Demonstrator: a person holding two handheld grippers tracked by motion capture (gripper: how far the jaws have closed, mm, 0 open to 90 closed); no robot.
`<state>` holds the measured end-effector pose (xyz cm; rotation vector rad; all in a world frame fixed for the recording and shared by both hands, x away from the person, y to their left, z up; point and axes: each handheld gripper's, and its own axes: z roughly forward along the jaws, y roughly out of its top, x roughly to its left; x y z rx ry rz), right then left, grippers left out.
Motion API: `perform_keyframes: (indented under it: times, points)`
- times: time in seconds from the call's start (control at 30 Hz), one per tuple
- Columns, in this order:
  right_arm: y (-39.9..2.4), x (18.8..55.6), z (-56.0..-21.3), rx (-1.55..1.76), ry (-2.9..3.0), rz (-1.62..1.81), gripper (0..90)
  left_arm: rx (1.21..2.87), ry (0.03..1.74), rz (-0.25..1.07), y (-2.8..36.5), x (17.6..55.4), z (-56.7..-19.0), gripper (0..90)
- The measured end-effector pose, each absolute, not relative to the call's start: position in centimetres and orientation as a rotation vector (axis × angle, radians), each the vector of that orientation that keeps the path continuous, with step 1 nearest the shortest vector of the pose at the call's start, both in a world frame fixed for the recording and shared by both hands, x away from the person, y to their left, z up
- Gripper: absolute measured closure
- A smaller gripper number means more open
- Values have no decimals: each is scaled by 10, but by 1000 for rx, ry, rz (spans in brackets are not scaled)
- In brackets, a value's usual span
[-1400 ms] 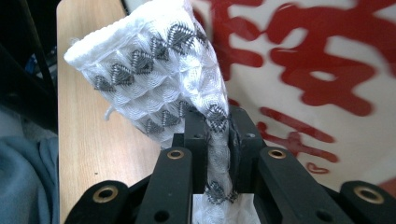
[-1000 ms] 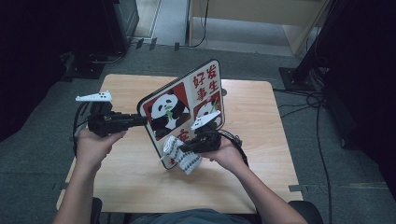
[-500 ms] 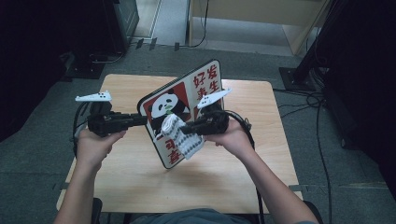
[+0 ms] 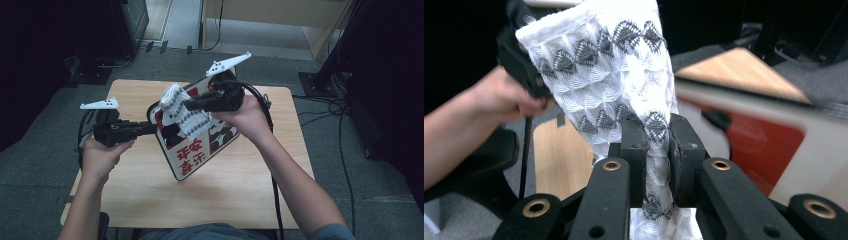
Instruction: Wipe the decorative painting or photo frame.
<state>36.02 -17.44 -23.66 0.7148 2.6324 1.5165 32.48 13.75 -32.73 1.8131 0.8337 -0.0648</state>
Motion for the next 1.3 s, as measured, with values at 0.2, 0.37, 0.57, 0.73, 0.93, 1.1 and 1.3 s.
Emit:
perform_keyframes:
  times: [0.2,0.37,0.57,0.73,0.93,1.1,1.3]
  points:
    - [-158,373,-218,695,2613,1510,806,1809,836,-66,137,325,-327,762]
    - [-140,384,-213,704,2602,1473,802,1813,832,-62,138,325,-328,762]
    - [-120,388,-224,686,2629,1408,787,1810,833,-57,138,325,-328,764]
    - [-113,388,-229,677,2621,1392,711,1812,828,-63,138,325,-328,766]
    - [-110,387,-234,664,2616,1388,733,1816,827,-56,138,325,-328,768]
    - [-107,385,-233,689,2621,1375,767,1815,826,-48,138,325,-328,769]
    - [-95,381,-229,662,2655,1360,779,1810,829,-23,136,323,-328,774]
